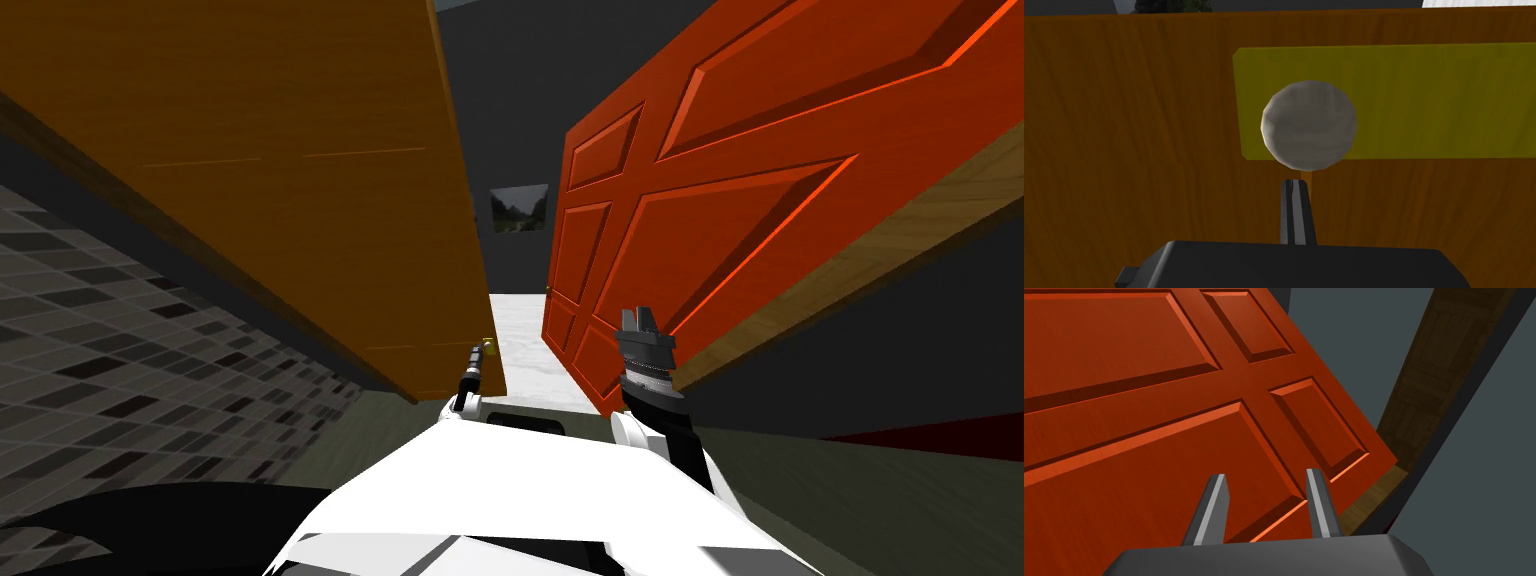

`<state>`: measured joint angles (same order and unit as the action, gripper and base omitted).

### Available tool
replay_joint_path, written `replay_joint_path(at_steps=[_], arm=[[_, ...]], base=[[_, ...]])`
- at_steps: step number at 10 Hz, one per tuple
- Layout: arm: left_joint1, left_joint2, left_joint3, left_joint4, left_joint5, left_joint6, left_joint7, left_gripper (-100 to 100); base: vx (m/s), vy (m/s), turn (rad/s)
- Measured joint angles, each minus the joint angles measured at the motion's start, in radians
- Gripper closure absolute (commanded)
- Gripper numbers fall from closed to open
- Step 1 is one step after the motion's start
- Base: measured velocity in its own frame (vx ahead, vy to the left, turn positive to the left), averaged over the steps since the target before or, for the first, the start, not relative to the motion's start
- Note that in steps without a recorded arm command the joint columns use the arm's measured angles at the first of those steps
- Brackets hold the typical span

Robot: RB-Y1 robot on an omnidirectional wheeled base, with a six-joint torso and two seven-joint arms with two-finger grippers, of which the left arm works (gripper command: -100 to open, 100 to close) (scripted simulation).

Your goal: Push the door open

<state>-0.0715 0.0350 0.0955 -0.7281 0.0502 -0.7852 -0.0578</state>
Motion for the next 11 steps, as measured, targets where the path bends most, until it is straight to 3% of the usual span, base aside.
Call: replay_joint_path(at_steps=[4,7,9,11], arm=[[0.000,0.006,-0.003,-0.007,0.003,0.010,0.002,-100],[-0.003,-0.011,-0.004,-0.011,0.006,0.020,0.005,-100],[-0.002,-0.024,-0.005,-0.016,0.007,0.025,0.005,-100],[-0.005,-0.011,-0.002,-0.009,0.009,0.020,0.004,-100]], base=[[-0.183,-0.074,0.022],[-0.194,-0.082,0.032],[0.008,-0.022,-0.011],[0.178,0.012,-0.019]])
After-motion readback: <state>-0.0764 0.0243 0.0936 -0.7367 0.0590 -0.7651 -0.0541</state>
